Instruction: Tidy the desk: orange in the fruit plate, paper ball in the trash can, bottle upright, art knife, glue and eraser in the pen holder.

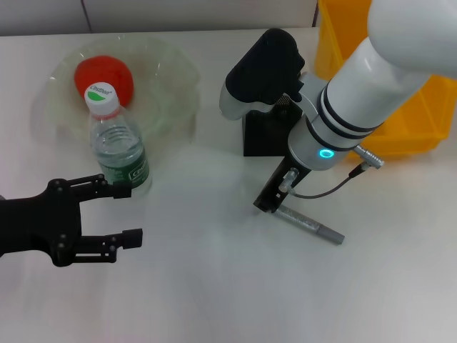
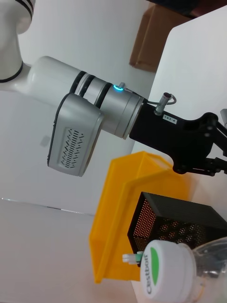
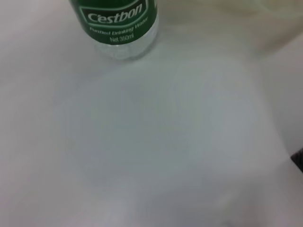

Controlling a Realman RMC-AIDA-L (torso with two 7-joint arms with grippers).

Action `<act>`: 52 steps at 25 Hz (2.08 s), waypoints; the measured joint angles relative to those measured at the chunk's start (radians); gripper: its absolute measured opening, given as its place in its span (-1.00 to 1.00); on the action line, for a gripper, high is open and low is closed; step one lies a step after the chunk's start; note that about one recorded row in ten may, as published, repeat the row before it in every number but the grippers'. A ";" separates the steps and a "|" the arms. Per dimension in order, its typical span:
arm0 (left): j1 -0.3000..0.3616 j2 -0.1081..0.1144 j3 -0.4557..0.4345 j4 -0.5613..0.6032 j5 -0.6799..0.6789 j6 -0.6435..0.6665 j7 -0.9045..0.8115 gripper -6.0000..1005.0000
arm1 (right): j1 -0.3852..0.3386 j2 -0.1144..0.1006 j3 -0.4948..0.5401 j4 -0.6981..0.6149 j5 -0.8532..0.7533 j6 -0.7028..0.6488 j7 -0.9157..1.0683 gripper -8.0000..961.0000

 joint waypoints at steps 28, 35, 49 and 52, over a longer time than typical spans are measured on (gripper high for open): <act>0.004 -0.001 0.000 -0.001 0.002 0.002 0.000 0.68 | -0.167 -0.008 0.230 -0.379 0.002 -0.153 -0.084 -0.71; 0.005 -0.001 0.000 -0.001 0.001 0.005 0.000 0.68 | -0.346 -0.002 0.579 -0.580 0.348 -0.106 -0.288 -0.72; 0.002 -0.012 0.000 -0.001 -0.002 0.015 0.002 0.68 | -0.378 -0.014 0.728 0.245 1.237 0.073 -1.320 -0.69; -0.001 -0.015 0.000 -0.001 -0.002 0.016 0.002 0.68 | -0.358 -0.017 0.723 0.291 1.214 0.070 -1.322 -0.68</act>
